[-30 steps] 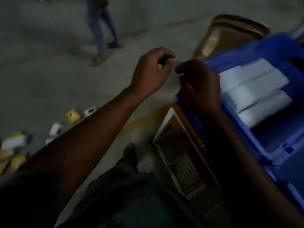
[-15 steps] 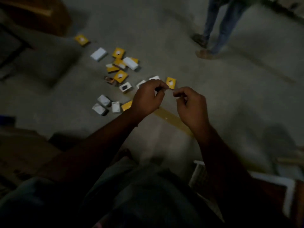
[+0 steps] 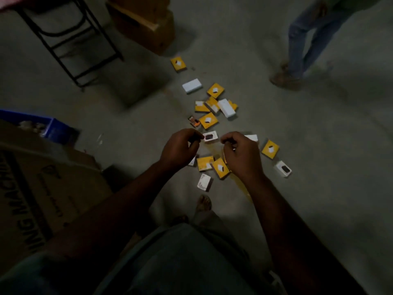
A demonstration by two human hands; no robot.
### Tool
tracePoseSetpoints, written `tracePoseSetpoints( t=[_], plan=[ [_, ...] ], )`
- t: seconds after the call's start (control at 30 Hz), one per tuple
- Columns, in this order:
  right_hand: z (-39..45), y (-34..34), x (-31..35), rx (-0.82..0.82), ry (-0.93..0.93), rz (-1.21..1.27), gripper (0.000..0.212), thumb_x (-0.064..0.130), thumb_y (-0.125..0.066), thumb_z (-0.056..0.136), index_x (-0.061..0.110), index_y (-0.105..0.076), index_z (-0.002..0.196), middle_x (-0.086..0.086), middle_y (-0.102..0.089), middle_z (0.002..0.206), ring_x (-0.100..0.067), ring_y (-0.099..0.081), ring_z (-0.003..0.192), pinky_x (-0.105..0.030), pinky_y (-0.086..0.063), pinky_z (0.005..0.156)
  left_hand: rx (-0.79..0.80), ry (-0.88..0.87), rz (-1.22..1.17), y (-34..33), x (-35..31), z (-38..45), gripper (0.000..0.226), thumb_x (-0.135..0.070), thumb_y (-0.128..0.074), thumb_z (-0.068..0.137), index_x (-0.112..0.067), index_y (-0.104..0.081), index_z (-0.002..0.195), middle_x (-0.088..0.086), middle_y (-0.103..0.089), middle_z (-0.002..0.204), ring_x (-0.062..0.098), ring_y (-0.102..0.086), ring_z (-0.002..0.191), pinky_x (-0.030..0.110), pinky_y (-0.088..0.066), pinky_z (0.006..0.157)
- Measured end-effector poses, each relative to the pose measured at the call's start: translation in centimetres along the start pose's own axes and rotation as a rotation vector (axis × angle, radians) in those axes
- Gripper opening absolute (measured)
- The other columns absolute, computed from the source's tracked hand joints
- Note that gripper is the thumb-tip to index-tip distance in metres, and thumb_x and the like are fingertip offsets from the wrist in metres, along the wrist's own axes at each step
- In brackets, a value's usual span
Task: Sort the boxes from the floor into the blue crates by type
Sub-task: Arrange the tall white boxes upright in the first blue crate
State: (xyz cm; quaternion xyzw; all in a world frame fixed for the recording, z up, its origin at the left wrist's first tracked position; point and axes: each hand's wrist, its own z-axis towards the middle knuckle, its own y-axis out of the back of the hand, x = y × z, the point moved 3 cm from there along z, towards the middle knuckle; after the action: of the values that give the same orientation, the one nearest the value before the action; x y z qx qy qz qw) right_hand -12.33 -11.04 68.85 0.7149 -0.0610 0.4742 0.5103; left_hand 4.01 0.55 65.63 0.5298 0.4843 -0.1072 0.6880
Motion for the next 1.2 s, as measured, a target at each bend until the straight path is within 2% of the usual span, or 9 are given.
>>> tracePoseSetpoints(
  t=[0.1, 0.27, 0.4, 0.57, 0.7, 0.77, 0.87, 1.0, 1.2],
  plan=[
    [4.1, -2.2, -0.7, 0.059, 0.002, -0.008, 0.017, 0.011, -0.06, 0.092, 0.017, -0.074, 0.099, 0.001, -0.075, 0.098, -0.017, -0.07, 0.091, -0.031, -0.055, 0.079, -0.011, 0.034, 0.045, 0.9, 1.3, 2.9, 0.026, -0.021, -0.055, 0.087, -0.02, -0.074, 0.105, -0.002, -0.074, 0.101, 0.011, -0.069, 0.089, 0.035, -0.056, 0.083],
    [8.9, -6.5, -1.2, 0.136, -0.059, 0.004, 0.014, 0.013, -0.063, 0.091, 0.018, -0.074, 0.099, 0.001, -0.076, 0.098, -0.017, -0.069, 0.091, -0.033, -0.056, 0.079, -0.005, 0.129, 0.053, 2.4, 5.0, 7.1, 0.026, -0.018, -0.055, 0.086, -0.018, -0.073, 0.104, -0.001, -0.075, 0.099, 0.013, -0.07, 0.089, 0.038, -0.056, 0.085],
    [12.8, -10.5, 0.3, 0.159, -0.081, -0.014, 0.015, 0.012, -0.064, 0.091, 0.018, -0.074, 0.1, -0.001, -0.076, 0.099, -0.018, -0.07, 0.09, -0.024, -0.049, 0.076, 0.02, 0.159, 0.039, 4.1, 9.1, 10.9, 0.028, -0.023, -0.053, 0.085, -0.02, -0.073, 0.103, -0.004, -0.075, 0.097, 0.01, -0.07, 0.088, 0.037, -0.057, 0.083],
    [18.9, -17.2, 4.1, 0.184, -0.035, -0.154, 0.018, 0.014, -0.064, 0.091, 0.02, -0.073, 0.106, -0.001, -0.075, 0.106, -0.021, -0.07, 0.098, -0.035, -0.057, 0.081, 0.028, 0.17, 0.026, 9.1, 16.8, 17.0, 0.024, -0.021, -0.055, 0.087, -0.021, -0.073, 0.104, -0.005, -0.074, 0.098, 0.01, -0.069, 0.088, 0.036, -0.056, 0.083],
    [24.3, -21.4, 8.7, 0.12, -0.058, -0.201, 0.015, 0.015, -0.068, 0.09, 0.015, -0.073, 0.104, -0.003, -0.074, 0.105, -0.022, -0.068, 0.1, -0.027, -0.05, 0.08, 0.101, 0.171, 0.027, 14.4, 23.3, 22.3, 0.022, -0.021, -0.055, 0.089, -0.023, -0.071, 0.104, -0.004, -0.073, 0.099, 0.011, -0.068, 0.089, 0.036, -0.056, 0.083],
    [26.9, -23.1, 10.7, 0.099, -0.129, -0.179, 0.012, 0.015, -0.068, 0.091, 0.015, -0.073, 0.102, -0.003, -0.074, 0.103, -0.022, -0.069, 0.099, -0.03, -0.052, 0.081, 0.173, 0.143, 0.045, 17.2, 25.2, 24.7, 0.019, -0.02, -0.059, 0.09, -0.024, -0.071, 0.105, -0.004, -0.072, 0.101, 0.012, -0.068, 0.089, 0.036, -0.055, 0.084],
    [30.8, -25.2, 13.1, 0.051, -0.189, -0.17, 0.01, 0.017, -0.069, 0.09, 0.016, -0.073, 0.099, -0.003, -0.075, 0.1, -0.022, -0.071, 0.095, -0.034, -0.056, 0.08, 0.227, 0.101, 0.073, 20.7, 26.5, 29.0, 0.019, -0.019, -0.06, 0.093, -0.022, -0.07, 0.109, -0.001, -0.071, 0.104, 0.015, -0.067, 0.091, 0.034, -0.054, 0.082],
    [35.2, -26.9, 14.6, 0.01, -0.226, -0.159, 0.007, 0.023, -0.069, 0.09, 0.022, -0.071, 0.096, 0.002, -0.074, 0.096, -0.018, -0.07, 0.09, -0.026, -0.051, 0.074, 0.269, 0.119, 0.079, 22.8, 26.3, 36.0, 0.022, -0.026, -0.056, 0.098, -0.021, -0.065, 0.117, 0.0, -0.068, 0.097, 0.018, -0.065, 0.088, 0.033, -0.052, 0.076],
    [41.6, -28.2, 11.4, -0.055, -0.38, -0.147, 0.007, 0.024, -0.066, 0.091, 0.025, -0.071, 0.097, 0.005, -0.073, 0.097, -0.018, -0.069, 0.09, -0.022, -0.044, 0.071, 0.419, 0.057, 0.056, 21.0, 25.1, 46.3, 0.027, -0.023, -0.05, 0.09, -0.022, -0.063, 0.114, -0.003, -0.071, 0.098, 0.017, -0.068, 0.086, 0.04, -0.056, 0.08]
  ],
)
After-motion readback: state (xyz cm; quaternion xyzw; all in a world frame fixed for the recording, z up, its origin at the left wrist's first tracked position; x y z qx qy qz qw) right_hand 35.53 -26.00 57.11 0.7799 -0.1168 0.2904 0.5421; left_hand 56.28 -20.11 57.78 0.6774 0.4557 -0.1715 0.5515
